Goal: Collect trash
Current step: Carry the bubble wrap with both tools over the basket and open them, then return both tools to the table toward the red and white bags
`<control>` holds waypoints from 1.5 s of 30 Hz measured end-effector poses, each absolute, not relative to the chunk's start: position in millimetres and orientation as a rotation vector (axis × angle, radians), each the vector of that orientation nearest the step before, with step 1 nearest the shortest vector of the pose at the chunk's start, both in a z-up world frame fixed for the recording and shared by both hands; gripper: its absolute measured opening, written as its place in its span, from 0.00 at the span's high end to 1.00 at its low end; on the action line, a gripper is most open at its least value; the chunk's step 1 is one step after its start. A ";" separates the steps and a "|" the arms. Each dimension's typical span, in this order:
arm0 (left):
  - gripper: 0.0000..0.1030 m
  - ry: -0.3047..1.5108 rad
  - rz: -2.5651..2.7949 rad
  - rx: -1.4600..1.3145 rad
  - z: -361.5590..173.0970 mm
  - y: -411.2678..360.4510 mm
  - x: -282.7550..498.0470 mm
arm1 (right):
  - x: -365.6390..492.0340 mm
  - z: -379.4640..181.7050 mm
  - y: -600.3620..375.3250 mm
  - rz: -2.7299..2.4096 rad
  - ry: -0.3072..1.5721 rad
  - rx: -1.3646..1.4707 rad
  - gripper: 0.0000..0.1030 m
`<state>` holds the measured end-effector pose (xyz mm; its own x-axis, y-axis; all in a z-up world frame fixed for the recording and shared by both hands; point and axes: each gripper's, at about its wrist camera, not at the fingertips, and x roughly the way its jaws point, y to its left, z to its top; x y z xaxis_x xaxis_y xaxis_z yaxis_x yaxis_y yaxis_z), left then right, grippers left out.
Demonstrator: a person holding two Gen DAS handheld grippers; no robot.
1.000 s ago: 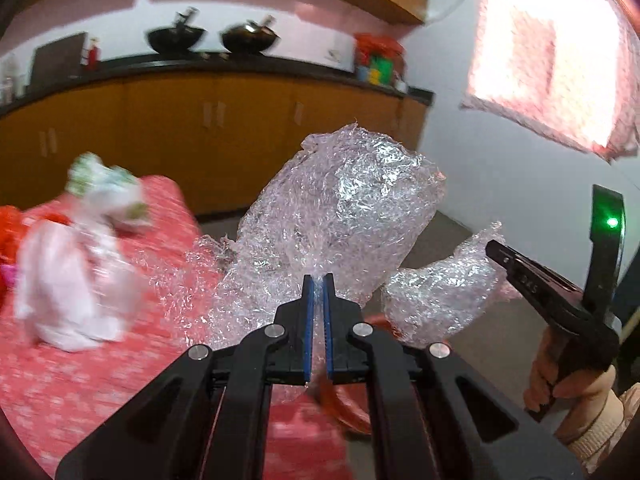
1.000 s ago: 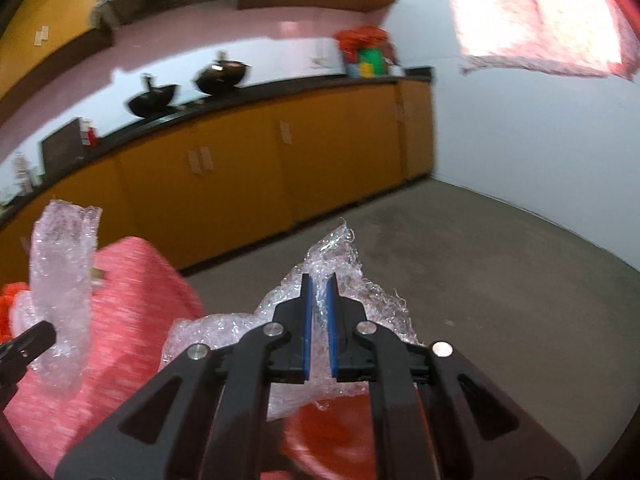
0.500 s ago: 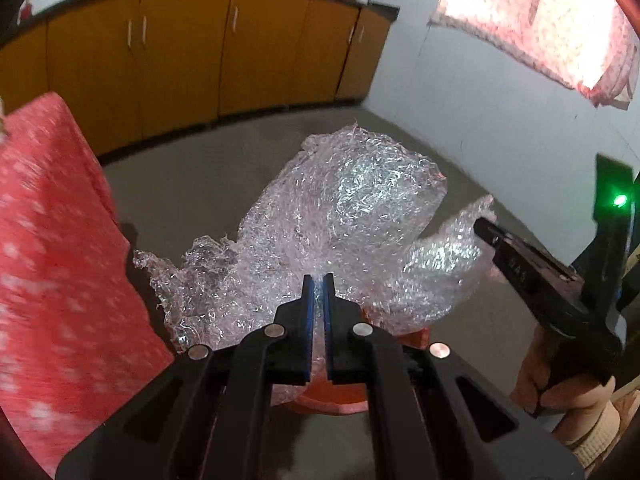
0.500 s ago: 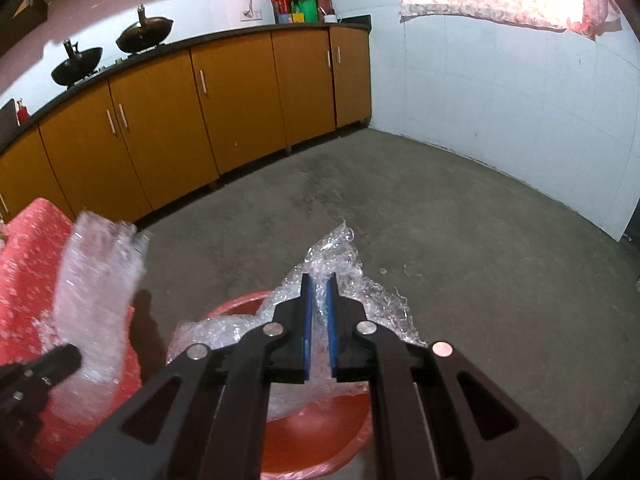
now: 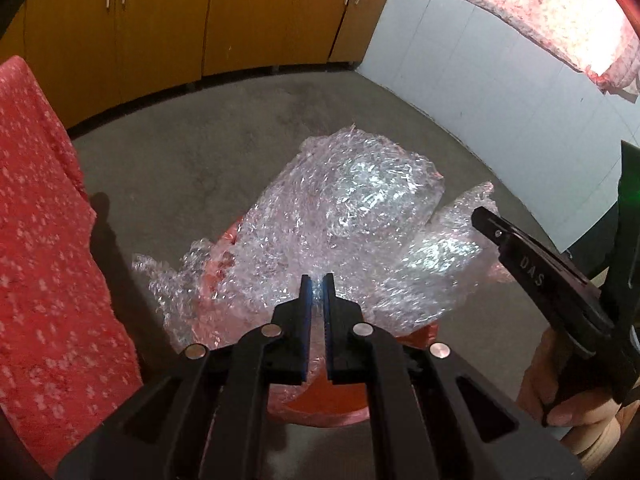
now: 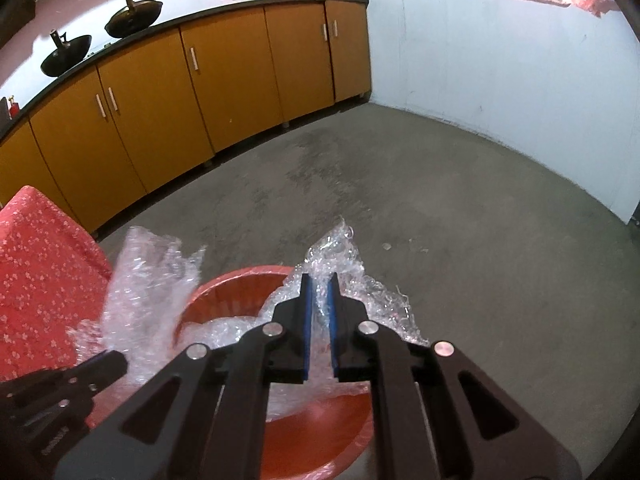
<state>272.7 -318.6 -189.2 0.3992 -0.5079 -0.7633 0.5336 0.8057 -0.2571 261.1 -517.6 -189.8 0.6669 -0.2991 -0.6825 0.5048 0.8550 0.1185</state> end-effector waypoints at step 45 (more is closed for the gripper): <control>0.42 0.500 0.082 -0.042 -20.5 69.2 210.9 | 295.0 -1.5 -152.7 0.380 0.546 0.151 0.54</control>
<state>210.9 69.2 -20.5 0.8745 0.0687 -0.4802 -0.0890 0.9958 -0.0197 295.0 -152.7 -1.5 0.7872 0.3904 -0.4773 -0.3113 0.9198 0.2389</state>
